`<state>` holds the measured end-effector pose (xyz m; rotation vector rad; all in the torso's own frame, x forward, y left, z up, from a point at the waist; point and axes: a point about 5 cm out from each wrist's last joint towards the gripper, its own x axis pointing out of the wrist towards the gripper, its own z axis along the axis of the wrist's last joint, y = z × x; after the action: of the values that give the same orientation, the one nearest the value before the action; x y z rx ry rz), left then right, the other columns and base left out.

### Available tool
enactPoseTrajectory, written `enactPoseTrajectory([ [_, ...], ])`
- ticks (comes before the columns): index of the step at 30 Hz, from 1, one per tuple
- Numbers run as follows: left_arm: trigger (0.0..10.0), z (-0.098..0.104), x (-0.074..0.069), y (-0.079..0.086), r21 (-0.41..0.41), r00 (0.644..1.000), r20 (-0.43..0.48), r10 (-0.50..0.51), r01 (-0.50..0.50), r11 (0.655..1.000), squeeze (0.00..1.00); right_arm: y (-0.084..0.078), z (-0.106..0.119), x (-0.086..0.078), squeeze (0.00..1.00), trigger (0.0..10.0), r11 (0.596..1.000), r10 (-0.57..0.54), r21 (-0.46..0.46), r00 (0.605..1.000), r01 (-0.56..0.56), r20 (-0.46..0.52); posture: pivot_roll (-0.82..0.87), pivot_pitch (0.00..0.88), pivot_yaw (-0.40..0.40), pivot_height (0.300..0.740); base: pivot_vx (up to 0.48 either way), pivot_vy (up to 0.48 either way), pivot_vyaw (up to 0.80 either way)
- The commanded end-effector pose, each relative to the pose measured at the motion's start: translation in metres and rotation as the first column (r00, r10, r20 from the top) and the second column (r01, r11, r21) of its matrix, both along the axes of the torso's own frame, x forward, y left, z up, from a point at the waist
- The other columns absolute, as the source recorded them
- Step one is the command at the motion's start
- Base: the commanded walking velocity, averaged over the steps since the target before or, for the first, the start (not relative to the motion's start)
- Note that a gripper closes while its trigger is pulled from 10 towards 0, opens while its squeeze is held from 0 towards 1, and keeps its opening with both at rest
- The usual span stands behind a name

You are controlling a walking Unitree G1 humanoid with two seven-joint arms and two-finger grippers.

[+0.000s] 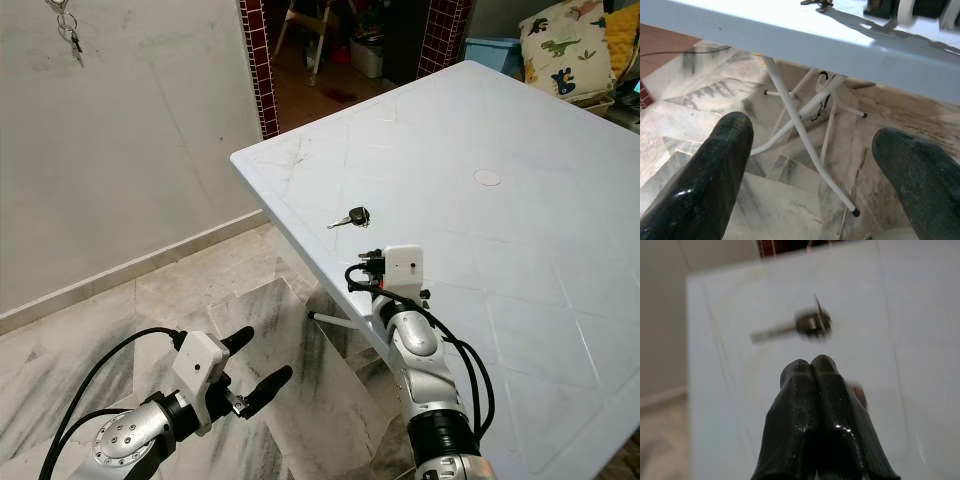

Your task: Hang keys on a hook

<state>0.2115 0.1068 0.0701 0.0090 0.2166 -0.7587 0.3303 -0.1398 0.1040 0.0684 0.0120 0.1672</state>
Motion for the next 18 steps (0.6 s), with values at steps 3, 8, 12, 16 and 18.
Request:
enactPoseTrajectory([
  [3,10.0,0.002,0.0,0.003,0.01,1.0,0.001,0.007,-0.007,1.0,0.0,0.007,0.024,0.005,0.0,0.0,0.995,0.028,0.097,0.997,-0.035,0.075,0.04,0.106,0.062,0.74,0.0,0.0,0.0],
  [8,10.0,0.002,-0.001,0.002,0.011,1.0,0.0,0.009,-0.009,1.0,0.0,0.009,0.031,0.006,0.0,0.0,0.991,0.037,0.123,0.995,-0.048,0.092,0.04,0.108,0.062,0.74,0.0,0.0,0.0],
  [12,10.0,0.002,-0.001,0.002,0.013,1.0,-0.002,0.009,-0.009,1.0,0.0,0.006,0.026,0.002,0.33,10.0,0.998,0.042,0.032,0.996,-0.045,0.085,0.04,0.109,0.061,0.74,0.0,0.0,0.0],
  [16,10.0,0.002,-0.002,0.002,0.015,1.0,-0.008,0.011,-0.01,1.0,0.0,0.001,0.017,-0.004,1.0,10.0,0.999,0.028,-0.041,0.998,-0.026,0.06,0.04,0.112,0.061,0.74,0.0,0.0,0.0],
  [18,10.0,0.001,-0.003,0.002,0.015,1.0,-0.01,0.01,-0.01,1.0,0.0,0.0,0.014,-0.007,1.0,10.0,0.997,0.03,-0.067,0.998,-0.026,0.052,0.04,0.115,0.063,0.74,0.0,0.0,0.0],
])
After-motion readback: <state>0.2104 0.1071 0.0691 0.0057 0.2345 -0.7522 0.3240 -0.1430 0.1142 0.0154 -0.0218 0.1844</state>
